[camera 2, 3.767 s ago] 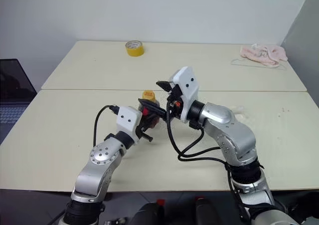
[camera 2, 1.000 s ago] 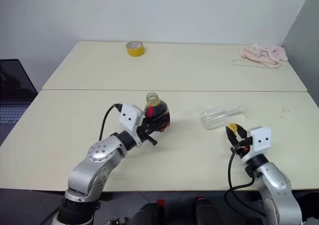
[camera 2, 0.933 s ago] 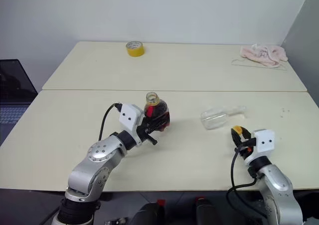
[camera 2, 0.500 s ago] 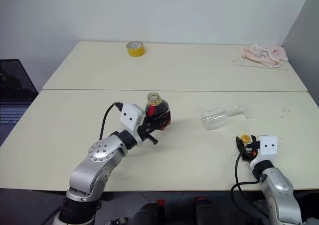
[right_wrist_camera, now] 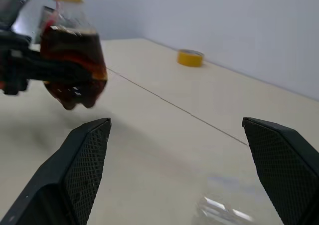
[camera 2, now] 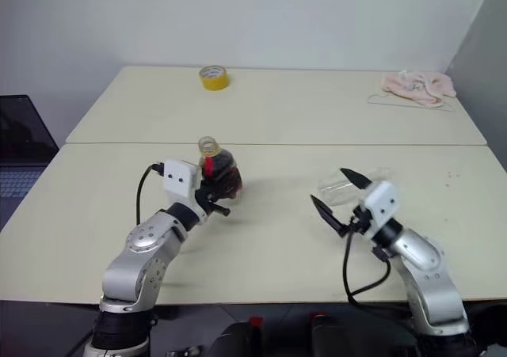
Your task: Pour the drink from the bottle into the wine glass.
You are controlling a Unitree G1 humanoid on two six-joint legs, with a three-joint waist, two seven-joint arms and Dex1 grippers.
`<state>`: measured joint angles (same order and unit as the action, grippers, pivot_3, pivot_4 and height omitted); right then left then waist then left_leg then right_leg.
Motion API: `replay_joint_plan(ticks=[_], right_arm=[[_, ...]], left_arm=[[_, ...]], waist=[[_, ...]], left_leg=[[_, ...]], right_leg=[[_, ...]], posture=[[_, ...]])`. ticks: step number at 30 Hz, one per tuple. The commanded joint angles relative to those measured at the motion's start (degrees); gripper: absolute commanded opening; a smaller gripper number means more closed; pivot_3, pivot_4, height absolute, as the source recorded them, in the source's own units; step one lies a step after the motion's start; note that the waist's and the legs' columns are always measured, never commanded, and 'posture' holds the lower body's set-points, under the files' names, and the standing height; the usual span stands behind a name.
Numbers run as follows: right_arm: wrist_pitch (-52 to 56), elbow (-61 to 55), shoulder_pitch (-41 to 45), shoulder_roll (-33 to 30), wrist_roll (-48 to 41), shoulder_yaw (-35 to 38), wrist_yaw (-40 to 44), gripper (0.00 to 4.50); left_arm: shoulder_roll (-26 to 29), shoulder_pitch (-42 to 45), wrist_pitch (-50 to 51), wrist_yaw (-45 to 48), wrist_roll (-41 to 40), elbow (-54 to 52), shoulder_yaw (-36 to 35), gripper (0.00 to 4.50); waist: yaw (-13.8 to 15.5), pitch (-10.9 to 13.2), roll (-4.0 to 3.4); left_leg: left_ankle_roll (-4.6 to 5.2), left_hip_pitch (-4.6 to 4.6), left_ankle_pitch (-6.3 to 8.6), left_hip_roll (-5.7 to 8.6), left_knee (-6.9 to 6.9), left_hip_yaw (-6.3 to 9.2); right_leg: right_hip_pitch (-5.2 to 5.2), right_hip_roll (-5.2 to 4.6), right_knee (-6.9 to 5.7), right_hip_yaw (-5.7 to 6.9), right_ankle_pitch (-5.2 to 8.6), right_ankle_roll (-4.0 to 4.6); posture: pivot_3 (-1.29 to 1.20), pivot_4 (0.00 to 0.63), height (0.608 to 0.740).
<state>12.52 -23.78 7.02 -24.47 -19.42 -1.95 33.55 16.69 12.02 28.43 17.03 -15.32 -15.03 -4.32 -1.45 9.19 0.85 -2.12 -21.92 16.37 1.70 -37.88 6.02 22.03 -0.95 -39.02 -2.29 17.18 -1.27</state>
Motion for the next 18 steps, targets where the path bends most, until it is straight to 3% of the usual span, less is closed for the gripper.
replay_joint_plan(ticks=[1, 7, 18], right_arm=[[8.5, -3.0, 7.2, 1.2, -2.8, -3.8, -0.2, 4.50], [12.1, -0.3, 15.0, 3.0, -1.2, -9.5, 1.5, 4.50], [12.8, 0.1, 15.0, 3.0, 0.0, -11.8, 3.5, 4.50]], left_arm=[[2.5, 2.5, -2.9, 0.3, -0.2, 2.5, -4.8, 0.64], [5.1, 4.1, -7.0, 2.1, -0.4, 10.8, -8.0, 0.64], [5.1, 7.1, -11.5, 9.4, -4.1, 21.3, -9.9, 0.64]], waist=[[0.0, 0.0, 0.01], [0.3, 0.0, 0.03], [0.2, 0.0, 0.06]], left_leg=[[0.00, -0.02, 0.00, 0.03, -0.01, 0.01], [-0.01, -0.06, 0.00, 0.07, -0.01, 0.08], [0.00, -0.08, 0.00, 0.11, -0.03, 0.08]], right_leg=[[0.01, -0.02, 0.01, 0.01, 0.00, 0.00], [0.05, -0.09, 0.02, 0.10, 0.00, 0.00], [0.12, -0.13, -0.04, 0.11, -0.01, 0.00]], posture=[[0.00, 0.150, 0.740], [0.00, 0.150, 0.740], [0.00, 0.150, 0.740]])
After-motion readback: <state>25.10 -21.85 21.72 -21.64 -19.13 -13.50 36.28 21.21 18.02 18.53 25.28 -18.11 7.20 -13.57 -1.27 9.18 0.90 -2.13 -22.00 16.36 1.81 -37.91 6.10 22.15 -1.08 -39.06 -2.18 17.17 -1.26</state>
